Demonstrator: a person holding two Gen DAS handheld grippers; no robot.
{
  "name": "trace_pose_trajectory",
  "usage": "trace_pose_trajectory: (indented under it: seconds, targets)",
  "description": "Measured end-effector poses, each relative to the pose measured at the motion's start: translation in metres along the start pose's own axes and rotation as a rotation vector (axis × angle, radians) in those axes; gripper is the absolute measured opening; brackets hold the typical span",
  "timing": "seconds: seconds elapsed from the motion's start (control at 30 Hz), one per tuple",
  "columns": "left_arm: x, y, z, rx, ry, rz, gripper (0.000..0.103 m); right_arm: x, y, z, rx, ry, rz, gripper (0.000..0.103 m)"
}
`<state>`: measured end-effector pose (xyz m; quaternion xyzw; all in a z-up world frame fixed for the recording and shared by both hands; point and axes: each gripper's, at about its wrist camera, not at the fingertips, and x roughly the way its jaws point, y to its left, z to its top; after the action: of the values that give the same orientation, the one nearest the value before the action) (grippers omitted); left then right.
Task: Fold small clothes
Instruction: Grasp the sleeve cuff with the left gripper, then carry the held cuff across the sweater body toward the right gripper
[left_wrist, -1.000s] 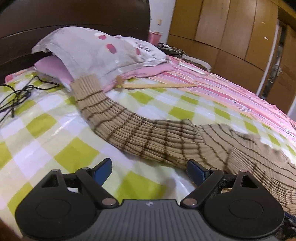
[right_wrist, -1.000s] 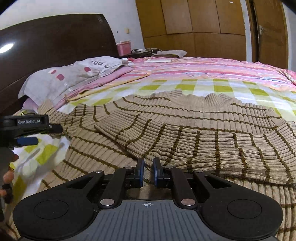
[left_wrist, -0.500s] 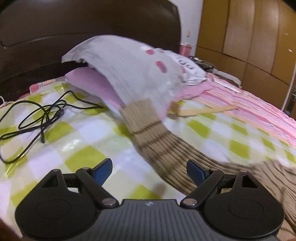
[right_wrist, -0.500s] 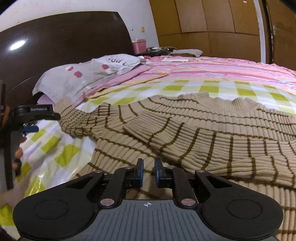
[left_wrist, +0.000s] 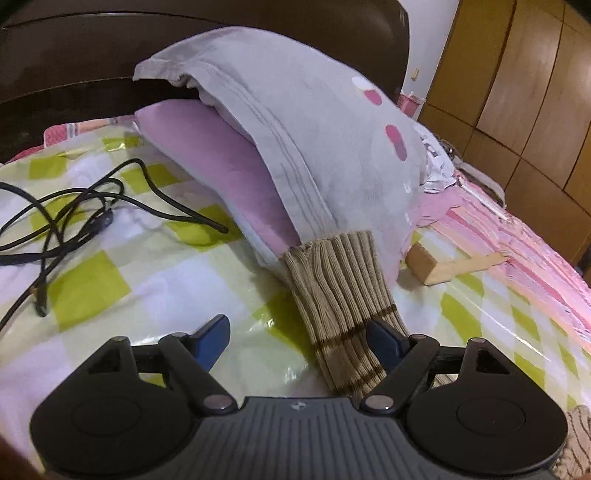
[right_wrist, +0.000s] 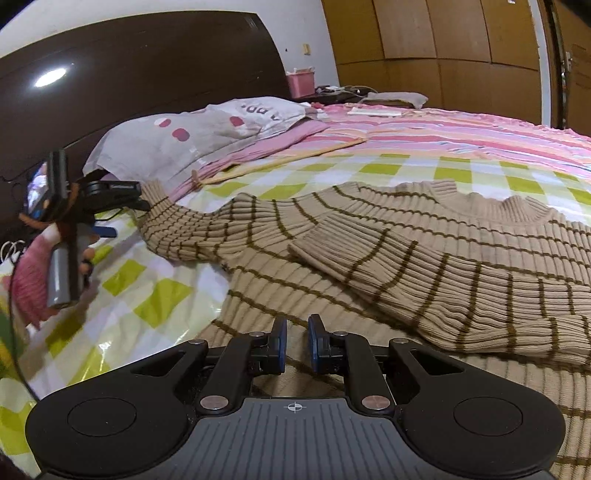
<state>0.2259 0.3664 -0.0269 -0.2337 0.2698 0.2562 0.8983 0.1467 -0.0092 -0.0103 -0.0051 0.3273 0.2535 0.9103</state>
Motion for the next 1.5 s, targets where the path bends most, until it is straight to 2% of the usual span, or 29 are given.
trace_pose_trajectory:
  seconds: [0.07, 0.17, 0.23, 0.33, 0.4, 0.5, 0.67, 0.8, 0.97, 1.03, 1.1, 1.17, 1.33, 1.43, 1.5]
  targets:
    - [0.005, -0.002, 0.002, -0.003, 0.006, 0.0, 0.083, 0.0, 0.001, 0.001, 0.004, 0.001, 0.004, 0.015]
    - [0.005, -0.003, 0.004, -0.015, 0.009, -0.023, 0.06, -0.002, 0.002, 0.002, 0.013, -0.002, 0.012, 0.015]
    - [0.005, -0.004, 0.004, -0.032, 0.019, -0.071, 0.036, -0.003, 0.001, 0.002, 0.017, -0.006, 0.014, 0.015]
    - [0.002, -0.01, 0.005, -0.031, 0.02, -0.092, 0.019, -0.005, 0.0, 0.003, 0.031, -0.012, 0.017, 0.015]
    - [-0.003, -0.015, 0.005, -0.022, 0.013, -0.091, 0.016, -0.008, -0.002, 0.004, 0.043, -0.019, 0.014, 0.015]
    - [-0.018, -0.022, 0.005, -0.008, 0.006, -0.14, 0.015, -0.015, -0.006, 0.006, 0.073, -0.031, 0.021, 0.015]
    - [-0.055, -0.048, -0.005, 0.069, 0.002, -0.267, 0.014, -0.026, -0.01, 0.012, 0.094, -0.061, 0.019, 0.015]
    - [-0.088, -0.083, -0.028, 0.174, 0.016, -0.391, 0.014, -0.034, -0.015, 0.016, 0.126, -0.078, 0.016, 0.015]
    - [-0.12, -0.134, -0.074, 0.296, 0.088, -0.556, 0.014, -0.045, -0.026, 0.022, 0.189, -0.09, 0.018, 0.015]
    - [-0.13, -0.15, -0.093, 0.365, 0.115, -0.592, 0.014, -0.048, -0.034, 0.026, 0.237, -0.095, 0.022, 0.015]
    - [-0.139, -0.165, -0.114, 0.451, 0.134, -0.614, 0.014, -0.051, -0.044, 0.027, 0.302, -0.09, 0.041, 0.015]
    - [-0.142, -0.173, -0.13, 0.488, 0.178, -0.629, 0.014, -0.054, -0.054, 0.027, 0.366, -0.086, 0.055, 0.02]
    - [-0.14, -0.173, -0.155, 0.488, 0.246, -0.624, 0.014, -0.054, -0.076, 0.02, 0.508, -0.07, 0.092, 0.027]
    - [-0.142, -0.171, -0.157, 0.505, 0.23, -0.626, 0.014, -0.047, -0.081, 0.018, 0.582, -0.06, 0.138, 0.035]
    - [-0.143, -0.168, -0.159, 0.501, 0.229, -0.631, 0.014, -0.041, -0.082, 0.019, 0.613, -0.055, 0.162, 0.036]
